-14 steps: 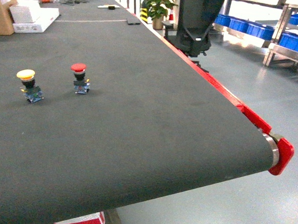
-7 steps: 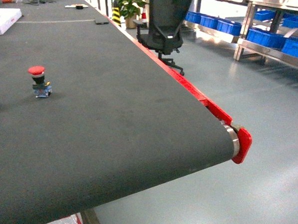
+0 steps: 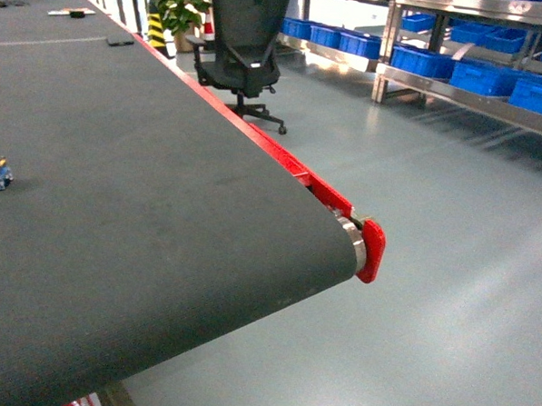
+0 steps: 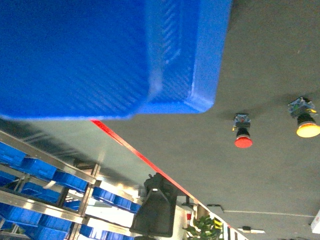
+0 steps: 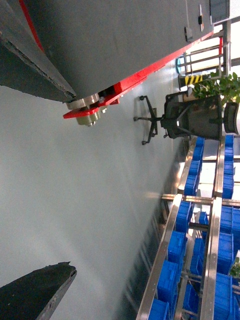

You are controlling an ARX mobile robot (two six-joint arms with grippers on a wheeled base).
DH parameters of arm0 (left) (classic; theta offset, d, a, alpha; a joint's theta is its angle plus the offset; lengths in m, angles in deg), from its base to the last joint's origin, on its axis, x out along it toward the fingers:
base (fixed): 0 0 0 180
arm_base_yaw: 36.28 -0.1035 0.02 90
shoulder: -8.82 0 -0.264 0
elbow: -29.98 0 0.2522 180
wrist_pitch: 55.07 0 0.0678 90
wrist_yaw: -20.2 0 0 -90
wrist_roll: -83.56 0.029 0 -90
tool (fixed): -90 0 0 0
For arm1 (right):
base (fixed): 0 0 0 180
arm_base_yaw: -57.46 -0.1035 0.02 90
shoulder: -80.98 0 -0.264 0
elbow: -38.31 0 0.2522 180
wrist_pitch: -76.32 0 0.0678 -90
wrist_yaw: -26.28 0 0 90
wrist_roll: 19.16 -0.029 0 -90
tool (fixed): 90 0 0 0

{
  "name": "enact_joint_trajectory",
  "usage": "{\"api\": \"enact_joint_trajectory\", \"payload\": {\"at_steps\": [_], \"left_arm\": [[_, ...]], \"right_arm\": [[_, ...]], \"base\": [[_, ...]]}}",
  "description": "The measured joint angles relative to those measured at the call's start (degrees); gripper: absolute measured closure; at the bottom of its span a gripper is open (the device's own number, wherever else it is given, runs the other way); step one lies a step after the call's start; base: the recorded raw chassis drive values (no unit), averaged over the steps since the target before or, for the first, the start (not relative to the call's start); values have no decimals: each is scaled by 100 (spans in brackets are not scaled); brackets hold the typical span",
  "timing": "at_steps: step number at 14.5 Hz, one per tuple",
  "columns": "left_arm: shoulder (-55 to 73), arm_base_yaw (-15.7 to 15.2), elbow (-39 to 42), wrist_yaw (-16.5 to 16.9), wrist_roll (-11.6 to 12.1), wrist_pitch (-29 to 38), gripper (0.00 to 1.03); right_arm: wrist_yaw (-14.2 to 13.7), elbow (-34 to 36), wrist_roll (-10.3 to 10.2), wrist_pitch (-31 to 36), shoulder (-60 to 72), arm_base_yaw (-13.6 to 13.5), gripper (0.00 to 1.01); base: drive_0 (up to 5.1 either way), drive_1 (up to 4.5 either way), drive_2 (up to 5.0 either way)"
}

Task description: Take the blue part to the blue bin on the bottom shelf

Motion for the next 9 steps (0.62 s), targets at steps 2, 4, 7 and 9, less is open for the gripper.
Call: {"api": "enact_joint_trajectory", "payload": {"at_steps": [2,4,7,9], "left_arm": [[0,0,0,0,0,0,60],[0,0,0,2,0,2,60],[0,0,0,2,0,2,60],[0,0,0,2,0,2,60]], "right_arm": [[0,0,0,0,0,0,3],[0,0,0,0,0,0,3],[0,0,0,0,0,0,3],[0,0,0,0,0,0,3]], "base": [[-167,-167,-167],[-167,-167,-167],[-156,-156,-156],[-166,-166,-166]]}}
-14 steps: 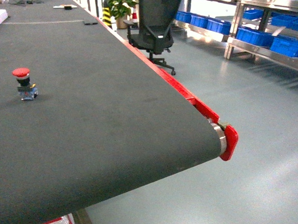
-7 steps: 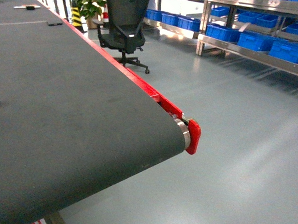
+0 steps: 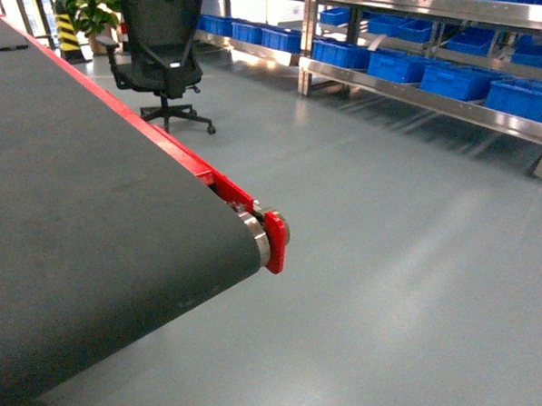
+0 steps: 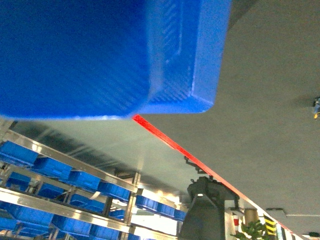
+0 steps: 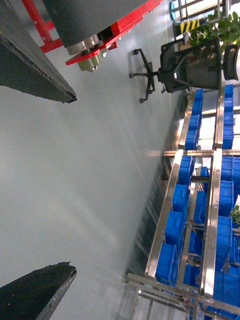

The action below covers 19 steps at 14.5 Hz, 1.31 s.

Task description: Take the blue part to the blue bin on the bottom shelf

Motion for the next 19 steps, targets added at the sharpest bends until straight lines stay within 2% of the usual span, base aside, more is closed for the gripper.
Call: {"api": "enact_joint_trajectory", "payload": {"at_steps": [19], "left_arm": [[0,0,0,0,0,-2,60]], "right_arm": [[0,0,0,0,0,0,3]], "base": [[-162,-162,-162]]}}
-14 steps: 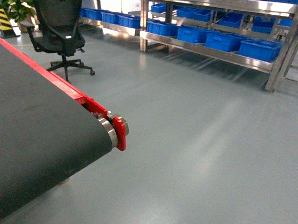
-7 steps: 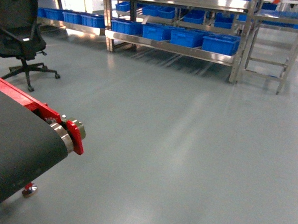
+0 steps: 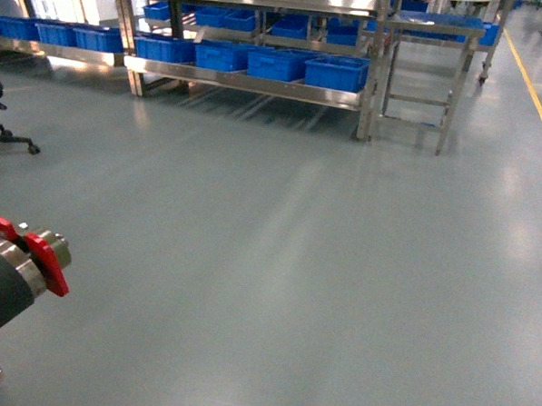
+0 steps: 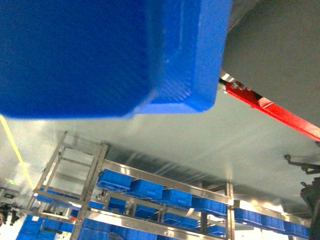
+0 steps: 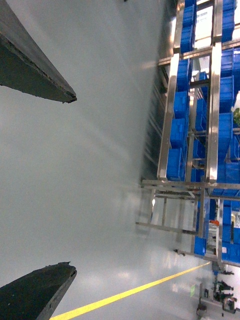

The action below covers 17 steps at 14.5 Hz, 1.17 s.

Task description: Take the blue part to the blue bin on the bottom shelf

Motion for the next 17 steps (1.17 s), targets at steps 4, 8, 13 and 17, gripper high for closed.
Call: {"api": "enact_joint_trajectory", "payload": {"at_steps": [4,8,13,17], "left_arm": [[2,0,0,2,0,2,60],[0,0,0,0,-2,0,60],[0,0,0,0,-2,0,60],[-26,20,0,17,-2,20,60]], "right_arm": [[-2,0,0,0,0,0,3],[-2,0,0,0,0,0,3],[-2,0,0,-2,0,0,3],[-4,0,0,26,0,0,3]], "base": [[-157,-157,-157],[-167,-167,-167],[-161,-161,-161],[-173,-173,-173]]}}
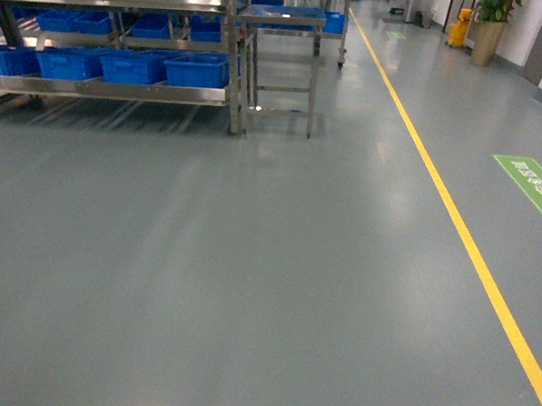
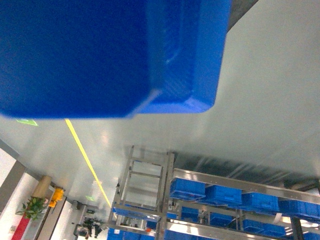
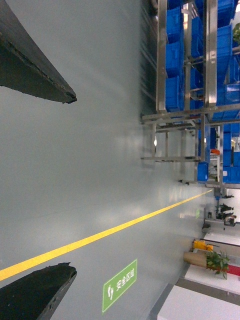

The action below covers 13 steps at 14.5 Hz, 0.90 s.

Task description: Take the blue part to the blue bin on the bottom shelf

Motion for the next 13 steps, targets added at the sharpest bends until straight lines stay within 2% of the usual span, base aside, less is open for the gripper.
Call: {"api": "enact_joint_trajectory", "payload": {"at_steps": [5,13], "left_arm": [[4,-4,0,-4,0,-24,60],[15,-4,0,0,0,-9,60]], "right_arm": [[0,0,0,-22,0,0,3],[0,0,0,-35,0,0,3]], "base": [[-173,-173,-173],[-4,403,-411]]}}
